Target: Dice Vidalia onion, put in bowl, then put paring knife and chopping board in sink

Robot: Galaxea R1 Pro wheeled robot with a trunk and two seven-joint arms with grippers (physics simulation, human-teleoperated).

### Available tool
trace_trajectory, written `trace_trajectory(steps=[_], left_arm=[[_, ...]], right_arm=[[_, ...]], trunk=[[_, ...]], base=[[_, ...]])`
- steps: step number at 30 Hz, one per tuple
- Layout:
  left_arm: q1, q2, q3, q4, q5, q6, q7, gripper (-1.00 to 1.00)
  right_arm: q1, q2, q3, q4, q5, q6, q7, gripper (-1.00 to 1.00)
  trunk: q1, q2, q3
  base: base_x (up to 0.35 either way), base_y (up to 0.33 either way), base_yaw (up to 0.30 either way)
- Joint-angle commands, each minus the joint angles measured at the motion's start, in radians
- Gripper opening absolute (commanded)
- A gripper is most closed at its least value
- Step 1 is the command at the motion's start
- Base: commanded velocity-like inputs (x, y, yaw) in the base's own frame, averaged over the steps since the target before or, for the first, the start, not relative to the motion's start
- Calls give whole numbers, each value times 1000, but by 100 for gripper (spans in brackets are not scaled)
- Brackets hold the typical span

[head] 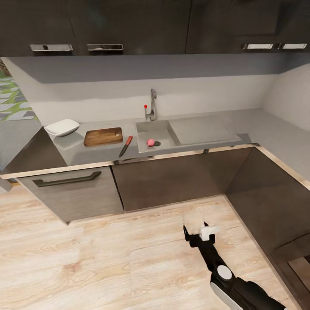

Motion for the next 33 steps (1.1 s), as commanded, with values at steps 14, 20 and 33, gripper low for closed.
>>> trace_trajectory(steps=[14, 20, 33], left_arm=[[0, 49, -5, -90, 172, 61, 11, 100], [0, 56, -5, -110, 190, 116, 13, 100], [0, 57, -5, -101, 195, 123, 13, 100]], right_arm=[[-2, 281, 81, 965, -276, -155, 399, 100], [59, 318, 80, 1062, -378, -149, 454, 100], [144, 349, 80, 1067, -386, -127, 382, 100]], trunk=[[1, -2, -1], [1, -2, -1], [1, -2, -1]], base=[[0, 0, 0], [0, 0, 0], [0, 0, 0]])
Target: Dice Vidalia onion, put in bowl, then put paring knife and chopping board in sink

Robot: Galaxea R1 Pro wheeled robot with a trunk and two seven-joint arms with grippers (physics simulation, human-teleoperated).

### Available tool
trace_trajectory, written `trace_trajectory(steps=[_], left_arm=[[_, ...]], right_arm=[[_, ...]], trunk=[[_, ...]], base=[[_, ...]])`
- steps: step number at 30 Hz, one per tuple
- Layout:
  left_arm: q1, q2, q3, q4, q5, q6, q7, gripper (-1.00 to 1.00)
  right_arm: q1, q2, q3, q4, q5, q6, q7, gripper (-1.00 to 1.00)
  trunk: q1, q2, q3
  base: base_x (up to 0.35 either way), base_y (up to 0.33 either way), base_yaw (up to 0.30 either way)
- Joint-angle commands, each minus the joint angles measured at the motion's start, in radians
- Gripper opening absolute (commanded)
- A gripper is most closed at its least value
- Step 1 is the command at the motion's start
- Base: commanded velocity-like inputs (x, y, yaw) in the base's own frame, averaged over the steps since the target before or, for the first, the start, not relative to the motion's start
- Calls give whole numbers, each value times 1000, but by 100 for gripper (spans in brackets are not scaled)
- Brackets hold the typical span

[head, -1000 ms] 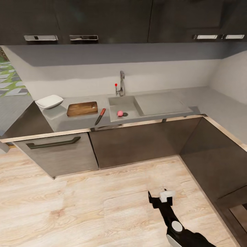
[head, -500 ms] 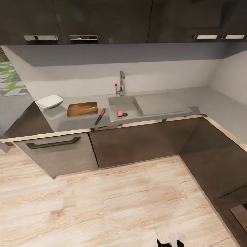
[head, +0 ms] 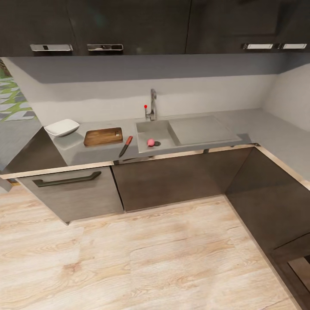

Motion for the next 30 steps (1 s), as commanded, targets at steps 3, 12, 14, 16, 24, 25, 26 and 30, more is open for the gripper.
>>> trace_trajectory(steps=[3, 12, 14, 16, 24, 25, 26, 30], left_arm=[[0, 2, -8, 2, 5, -2, 10, 100], [0, 2, -8, 5, 5, -2, 10, 100], [0, 2, -8, 6, 5, -2, 10, 100], [0, 2, -8, 9, 5, -2, 10, 100], [0, 1, -8, 10, 5, -2, 10, 100], [0, 1, -8, 10, 5, -2, 10, 100], [0, 1, -8, 10, 5, -2, 10, 100], [0, 0, -8, 10, 5, -2, 10, 100]], right_arm=[[3, 0, 9, -1, -3, 30, -9, 100], [4, 2, 9, -4, -3, 48, -9, 100], [4, 3, 9, -4, -3, 48, -9, 100], [4, 3, 9, -5, -3, 48, -9, 100], [4, 18, 9, -3, -1, 48, -8, 100], [4, 26, 9, -3, -2, 49, -8, 100], [4, 30, 9, -3, -3, 50, -7, 100], [4, 47, 9, -3, -3, 48, -6, 100]], trunk=[[1, -2, -1], [1, -2, -1], [1, -2, -1], [1, -2, -1], [1, -2, -1], [1, -2, -1], [1, -2, -1], [1, -2, -1]], base=[[0, 0, 0], [0, 0, 0], [0, 0, 0], [0, 0, 0], [0, 0, 0], [0, 0, 0], [0, 0, 0], [0, 0, 0]])
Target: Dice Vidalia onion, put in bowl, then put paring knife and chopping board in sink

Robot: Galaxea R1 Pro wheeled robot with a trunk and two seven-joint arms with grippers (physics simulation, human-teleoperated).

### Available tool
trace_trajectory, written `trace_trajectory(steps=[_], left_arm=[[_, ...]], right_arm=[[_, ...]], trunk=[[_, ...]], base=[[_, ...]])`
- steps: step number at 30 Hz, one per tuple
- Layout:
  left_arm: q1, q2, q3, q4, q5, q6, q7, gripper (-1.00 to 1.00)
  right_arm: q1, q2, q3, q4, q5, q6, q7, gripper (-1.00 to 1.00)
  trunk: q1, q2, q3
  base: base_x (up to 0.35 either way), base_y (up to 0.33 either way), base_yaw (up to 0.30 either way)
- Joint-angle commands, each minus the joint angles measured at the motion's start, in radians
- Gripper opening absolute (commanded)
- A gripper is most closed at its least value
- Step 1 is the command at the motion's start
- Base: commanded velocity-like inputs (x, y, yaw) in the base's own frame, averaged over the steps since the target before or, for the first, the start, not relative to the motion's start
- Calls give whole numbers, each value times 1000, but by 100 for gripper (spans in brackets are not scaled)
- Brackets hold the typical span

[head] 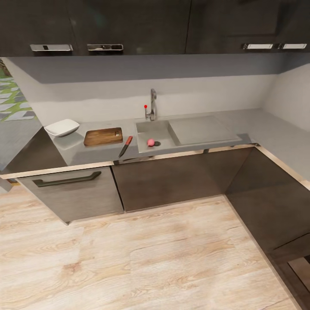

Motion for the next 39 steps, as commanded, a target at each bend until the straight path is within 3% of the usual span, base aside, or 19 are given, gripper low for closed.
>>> trace_trajectory(steps=[1, 6, 8, 10, 11, 13, 14, 15, 16, 17, 18, 20, 21, 22, 23, 28, 39], left_arm=[[0, 2, -8, -1, 5, -2, 10, 100], [0, 2, -8, 1, 5, -2, 10, 100], [0, 2, -8, 5, 5, -2, 10, 100], [0, 2, -8, 6, 5, -2, 10, 100], [0, 2, -8, 6, 5, -2, 10, 100], [0, 2, -8, 7, 5, -2, 10, 100], [0, 2, -8, 7, 5, -2, 10, 100], [0, 2, -8, 7, 5, -1, 10, 100], [0, 2, -8, 7, 5, -2, 10, 100], [0, 2, -8, 7, 5, -2, 10, 100], [0, 2, -8, 7, 5, -2, 10, 100], [0, 2, -8, 7, 5, -2, 10, 100], [0, 2, -8, 7, 5, -2, 10, 100], [0, 2, -8, 7, 5, -2, 10, 100], [0, 2, -8, 9, 5, -2, 10, 100], [0, 2, -8, 13, 5, -2, 10, 100], [0, 0, -8, 13, 5, -2, 9, 100]], right_arm=[[0, 2, 8, 0, -4, -1, -6, 100], [0, 6, -2, -3, 2, 0, -7, 100], [0, 4, -68, -5, 48, 0, -7, 100], [0, 0, -224, -5, 191, 0, -7, 100], [0, -1, -262, -4, 230, 0, -7, 100], [0, -6, -400, 0, 405, 0, -7, 100], [0, -12, -480, 1, 538, -1, -8, 100], [0, -14, -505, 1, 580, -1, -8, 100], [0, -17, -559, 1, 656, 0, -7, 100], [0, -18, -589, 0, 690, 0, -7, 100], [0, -20, -658, 0, 748, 0, -8, 100], [0, -21, -735, 0, 792, 0, -8, 100], [0, -22, -855, -2, 832, 0, -8, 100], [0, -22, -893, -2, 840, 0, -7, 100], [0, -20, -1015, -2, 863, -1, -7, 100], [0, -22, -1074, -1, 874, 0, -8, 100], [0, -20, -1079, -1, 873, -2, -8, 100]], trunk=[[1, -2, -1], [1, -2, -1], [1, -2, -1], [1, -2, -1], [1, -2, -1], [1, -2, -1], [1, -2, -1], [1, -2, -1], [1, -2, -1], [1, -2, -1], [1, -2, -1], [1, -2, -1], [1, -2, -1], [1, -2, -1], [1, -2, -1], [1, -2, -1], [1, -2, -1]], base=[[0, 0, 0], [0, 0, 0], [0, 0, 0], [0, 0, 0], [0, 0, 0], [0, 0, 0], [0, 0, 0], [0, 0, 0], [0, 0, 0], [0, 0, 0], [0, 0, 0], [0, 0, 0], [0, 0, 0], [0, 0, 0], [0, 0, 0], [0, 0, 0], [0, 0, 0]])
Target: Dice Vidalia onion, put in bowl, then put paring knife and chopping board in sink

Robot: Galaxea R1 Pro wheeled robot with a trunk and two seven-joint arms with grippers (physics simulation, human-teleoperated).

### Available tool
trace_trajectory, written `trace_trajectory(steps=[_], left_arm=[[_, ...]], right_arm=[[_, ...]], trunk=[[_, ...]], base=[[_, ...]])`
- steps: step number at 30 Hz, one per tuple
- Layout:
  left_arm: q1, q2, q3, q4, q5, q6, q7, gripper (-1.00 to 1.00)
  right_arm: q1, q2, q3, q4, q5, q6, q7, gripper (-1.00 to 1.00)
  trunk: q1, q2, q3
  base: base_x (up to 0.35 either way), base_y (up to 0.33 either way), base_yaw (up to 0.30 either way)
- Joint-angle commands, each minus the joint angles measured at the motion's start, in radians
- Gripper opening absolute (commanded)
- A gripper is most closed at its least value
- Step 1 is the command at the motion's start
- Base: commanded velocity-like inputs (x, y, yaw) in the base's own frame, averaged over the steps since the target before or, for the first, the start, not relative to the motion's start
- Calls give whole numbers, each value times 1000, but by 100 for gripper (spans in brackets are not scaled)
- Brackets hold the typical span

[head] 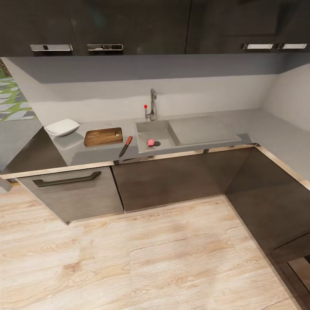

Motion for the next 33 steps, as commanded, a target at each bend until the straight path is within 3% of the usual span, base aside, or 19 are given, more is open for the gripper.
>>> trace_trajectory(steps=[1, 14, 23, 33], left_arm=[[0, 2, -8, -2, 5, -2, 9, 100], [0, 0, -8, 6, 5, -2, 9, 100], [0, 0, -8, 9, 5, -2, 9, 100], [0, -2, -8, 8, 5, 0, 9, 100]], right_arm=[[-1, 0, -5, 1, -5, -4, 2, 100], [-1, 7, -5, -1, -7, -6, 7, 100], [-1, -4, -11, -20, -6, -34, 8, 100], [-1, -29, -7, -320, -1, -87, 6, 100]], trunk=[[1, -2, -1], [1, -2, -1], [1, -2, -1], [1, -2, -1]], base=[[0, 0, 0], [0, 0, 0], [0, 0, 0], [0, 0, 0]])
